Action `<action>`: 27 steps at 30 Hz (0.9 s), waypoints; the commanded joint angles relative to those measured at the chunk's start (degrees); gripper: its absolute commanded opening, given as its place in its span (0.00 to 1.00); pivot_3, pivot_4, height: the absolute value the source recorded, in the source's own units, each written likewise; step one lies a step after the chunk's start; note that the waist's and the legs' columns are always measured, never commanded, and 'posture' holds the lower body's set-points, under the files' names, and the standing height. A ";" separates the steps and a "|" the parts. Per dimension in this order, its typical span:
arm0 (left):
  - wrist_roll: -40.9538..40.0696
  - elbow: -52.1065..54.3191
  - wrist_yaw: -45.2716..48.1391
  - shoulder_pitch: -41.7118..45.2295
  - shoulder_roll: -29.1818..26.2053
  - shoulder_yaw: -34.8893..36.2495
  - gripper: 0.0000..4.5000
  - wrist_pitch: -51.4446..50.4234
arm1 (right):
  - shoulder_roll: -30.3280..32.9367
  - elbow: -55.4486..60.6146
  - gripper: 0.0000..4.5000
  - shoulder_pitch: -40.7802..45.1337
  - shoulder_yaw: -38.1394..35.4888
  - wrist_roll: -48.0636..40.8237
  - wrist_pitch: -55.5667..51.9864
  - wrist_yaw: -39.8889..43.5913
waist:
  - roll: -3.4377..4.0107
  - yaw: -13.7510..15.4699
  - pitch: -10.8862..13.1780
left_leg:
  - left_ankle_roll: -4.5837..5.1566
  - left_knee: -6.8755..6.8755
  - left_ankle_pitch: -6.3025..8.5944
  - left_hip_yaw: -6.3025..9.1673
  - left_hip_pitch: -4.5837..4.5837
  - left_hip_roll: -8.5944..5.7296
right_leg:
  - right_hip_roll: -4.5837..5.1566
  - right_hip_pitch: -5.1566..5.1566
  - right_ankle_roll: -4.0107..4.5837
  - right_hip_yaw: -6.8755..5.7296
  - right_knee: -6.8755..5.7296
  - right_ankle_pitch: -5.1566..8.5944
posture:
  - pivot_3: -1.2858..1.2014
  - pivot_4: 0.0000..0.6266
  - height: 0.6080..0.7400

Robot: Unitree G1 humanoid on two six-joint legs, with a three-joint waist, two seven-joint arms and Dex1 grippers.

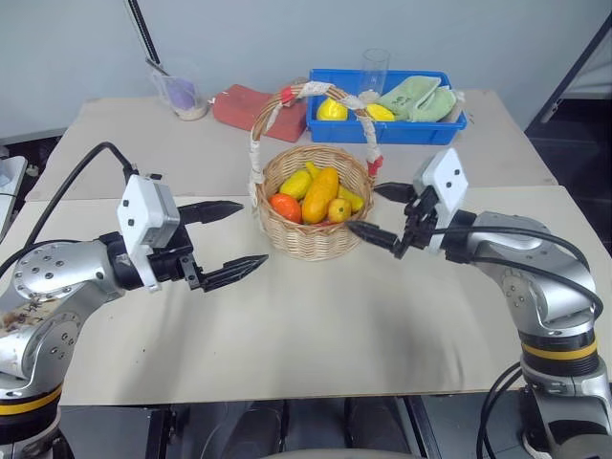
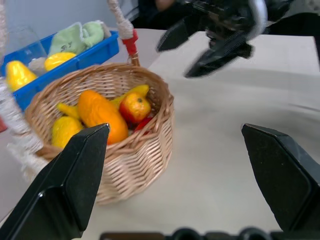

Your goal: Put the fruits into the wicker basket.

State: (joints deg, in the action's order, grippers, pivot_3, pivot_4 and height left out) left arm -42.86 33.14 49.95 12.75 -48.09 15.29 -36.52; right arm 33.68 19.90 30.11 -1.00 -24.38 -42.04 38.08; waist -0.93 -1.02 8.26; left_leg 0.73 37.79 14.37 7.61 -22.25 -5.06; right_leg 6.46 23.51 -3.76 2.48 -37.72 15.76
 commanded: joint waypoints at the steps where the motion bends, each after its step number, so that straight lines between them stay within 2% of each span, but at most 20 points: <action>1: -0.01 -0.39 0.40 2.21 -0.54 -1.00 1.00 0.72 | -3.88 -8.52 1.00 3.42 -2.25 3.39 8.26 -4.44 | 0.00 -0.09 0.00 | 0.00 0.00 0.00 0.00 0.07 0.01 | -0.02 0.00 0.03 -0.01 -0.03 -0.01 | 0.52 0.24 1.00; 5: 0.42 -0.98 0.84 2.82 -0.72 -1.65 1.00 1.15 | -7.12 -17.48 1.00 7.35 -1.81 5.13 14.13 -4.60 | 0.00 -0.17 0.00 | -0.19 -0.02 -0.11 -0.01 0.01 -0.02 | 0.00 0.12 0.05 0.02 -0.05 -0.02 | 0.52 0.24 1.00; 12: 1.69 -1.41 0.51 3.41 -0.14 -2.56 1.00 2.08 | -10.97 -26.10 1.00 12.82 -1.01 6.25 18.86 -3.72 | 0.00 -0.34 0.00 | -0.43 0.00 -0.25 -0.03 -0.24 -0.03 | 0.02 0.50 0.06 0.04 -0.26 -0.03 | 0.52 0.24 1.00; 16: 2.27 -0.96 -0.23 2.71 0.29 -2.67 1.00 2.53 | -11.78 -27.23 0.75 13.46 -1.03 6.14 19.80 -3.15 | 0.00 -0.29 0.00 | -0.43 0.00 -0.25 -0.03 -0.25 -0.03 | 0.02 0.52 0.06 0.04 -0.27 -0.03 | 0.52 0.24 1.00; 25: 3.27 -0.89 -0.28 2.45 0.77 -3.00 1.00 3.14 | -12.79 -25.51 0.05 12.28 -0.88 5.44 20.33 -2.00 | 0.00 -0.85 0.00 | -0.44 0.00 -0.26 -0.03 -0.28 -0.03 | 0.02 0.56 0.06 0.04 -0.30 -0.03 | 0.52 0.24 1.00; 27: 3.38 -0.95 -0.21 2.58 0.87 -3.12 1.00 3.17 | -12.21 -25.32 0.02 11.96 -0.90 6.36 21.65 -1.81 | 0.00 -1.05 0.00 | -0.43 0.00 -0.26 -0.03 -0.28 -0.03 | 0.02 0.57 0.06 0.04 -0.31 -0.03 | 0.52 0.24 1.00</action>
State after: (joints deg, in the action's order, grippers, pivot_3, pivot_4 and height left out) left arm -39.66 31.21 49.88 15.02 -47.19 11.89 -34.92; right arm 20.85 -8.38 41.81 -0.84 -18.08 -23.35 35.98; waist -0.93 -2.07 8.27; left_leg 0.30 37.79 14.11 7.58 -22.53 -5.08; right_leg 6.48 24.08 -3.70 2.52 -38.04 15.73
